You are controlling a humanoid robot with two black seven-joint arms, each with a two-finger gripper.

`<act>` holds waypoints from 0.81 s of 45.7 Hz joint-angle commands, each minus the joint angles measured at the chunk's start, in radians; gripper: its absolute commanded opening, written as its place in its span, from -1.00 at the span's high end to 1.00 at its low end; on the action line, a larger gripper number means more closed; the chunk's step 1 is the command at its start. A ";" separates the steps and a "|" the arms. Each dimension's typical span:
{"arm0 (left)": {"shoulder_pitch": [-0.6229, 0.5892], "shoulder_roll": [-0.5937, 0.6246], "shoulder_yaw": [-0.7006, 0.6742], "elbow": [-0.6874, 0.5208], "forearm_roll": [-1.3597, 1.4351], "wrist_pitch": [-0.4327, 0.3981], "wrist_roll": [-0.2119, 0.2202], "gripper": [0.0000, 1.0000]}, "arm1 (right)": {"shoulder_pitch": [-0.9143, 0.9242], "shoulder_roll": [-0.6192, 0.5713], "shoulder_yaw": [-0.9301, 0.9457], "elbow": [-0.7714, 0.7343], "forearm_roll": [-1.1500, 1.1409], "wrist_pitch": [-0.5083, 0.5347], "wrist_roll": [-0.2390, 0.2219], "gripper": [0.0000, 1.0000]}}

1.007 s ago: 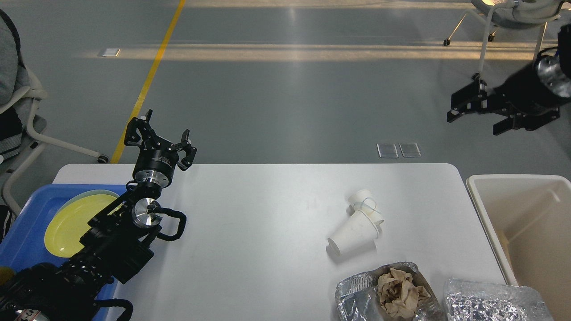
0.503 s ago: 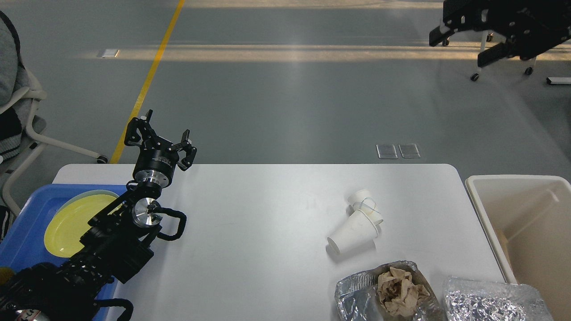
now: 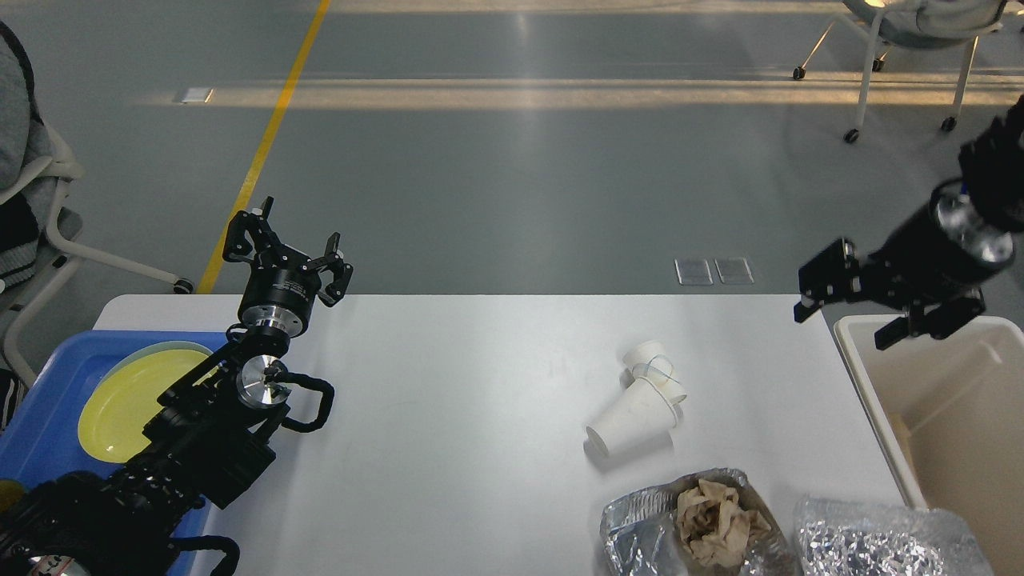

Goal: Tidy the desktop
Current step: 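Raise the right gripper and bring it back down toward the silver foil, then grasp the crumpled silver foil sheet with the right gripper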

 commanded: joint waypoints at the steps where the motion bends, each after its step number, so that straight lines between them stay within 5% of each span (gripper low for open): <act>1: 0.000 0.000 0.000 0.000 0.000 0.000 0.000 -1.00 | -0.142 0.005 0.001 -0.007 -0.003 -0.091 0.000 -0.98; 24: 0.000 0.000 0.000 0.000 0.000 0.000 0.000 -1.00 | -0.485 0.055 0.054 -0.178 0.034 -0.168 0.009 -0.91; 37: 0.000 0.000 0.000 0.000 0.000 0.000 0.000 -1.00 | -0.573 0.062 0.065 -0.175 0.309 -0.139 0.005 -0.91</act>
